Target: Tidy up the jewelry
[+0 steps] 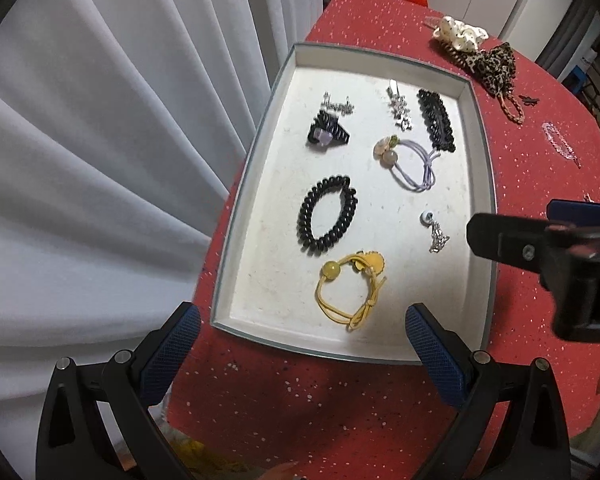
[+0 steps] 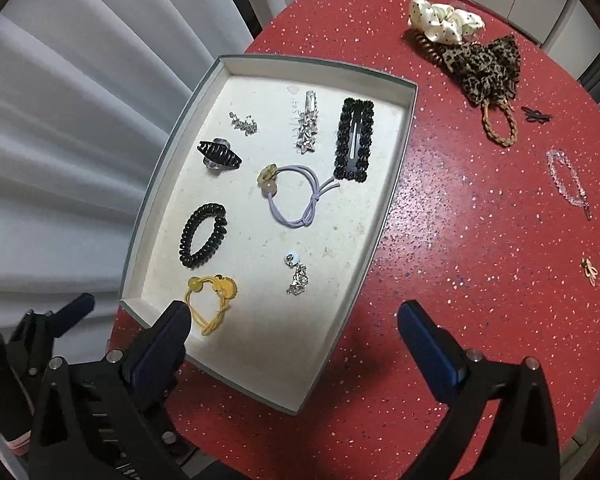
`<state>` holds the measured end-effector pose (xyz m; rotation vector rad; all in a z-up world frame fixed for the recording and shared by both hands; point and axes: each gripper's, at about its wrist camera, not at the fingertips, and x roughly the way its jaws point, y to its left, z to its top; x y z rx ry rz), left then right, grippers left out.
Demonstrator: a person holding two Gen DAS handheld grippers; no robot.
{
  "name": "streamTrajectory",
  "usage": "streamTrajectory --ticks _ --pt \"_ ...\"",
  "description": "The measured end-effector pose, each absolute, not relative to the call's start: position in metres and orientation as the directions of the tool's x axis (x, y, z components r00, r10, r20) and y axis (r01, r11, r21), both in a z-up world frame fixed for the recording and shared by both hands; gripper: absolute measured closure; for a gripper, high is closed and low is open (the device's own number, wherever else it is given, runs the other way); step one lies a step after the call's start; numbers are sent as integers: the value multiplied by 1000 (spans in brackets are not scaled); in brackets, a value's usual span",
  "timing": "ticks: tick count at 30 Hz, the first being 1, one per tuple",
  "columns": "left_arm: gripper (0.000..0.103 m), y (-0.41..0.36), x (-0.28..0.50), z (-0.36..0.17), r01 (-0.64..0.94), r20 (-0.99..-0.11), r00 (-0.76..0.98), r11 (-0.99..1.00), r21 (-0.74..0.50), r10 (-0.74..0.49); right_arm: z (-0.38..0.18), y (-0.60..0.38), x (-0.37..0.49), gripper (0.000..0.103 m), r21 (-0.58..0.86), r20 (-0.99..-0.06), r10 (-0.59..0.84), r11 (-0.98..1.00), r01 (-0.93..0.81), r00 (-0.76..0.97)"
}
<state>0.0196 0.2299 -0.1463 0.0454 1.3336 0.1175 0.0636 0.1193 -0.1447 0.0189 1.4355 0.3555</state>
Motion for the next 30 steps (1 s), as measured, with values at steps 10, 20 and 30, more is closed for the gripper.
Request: streamTrajectory --ticks 10,20,30 --pt "1 231 14 -117 -72 -951 283 991 108 124 -114 97 57 0 207 -960 239 957 -204 145" --pt "1 225 6 -69 -108 -924 358 989 103 135 -60 76 40 0 180 -936 228 965 -190 269" --pt "1 221 -1 -34 -151 -903 404 984 94 149 -25 63 26 0 143 -911 207 970 -196 357"
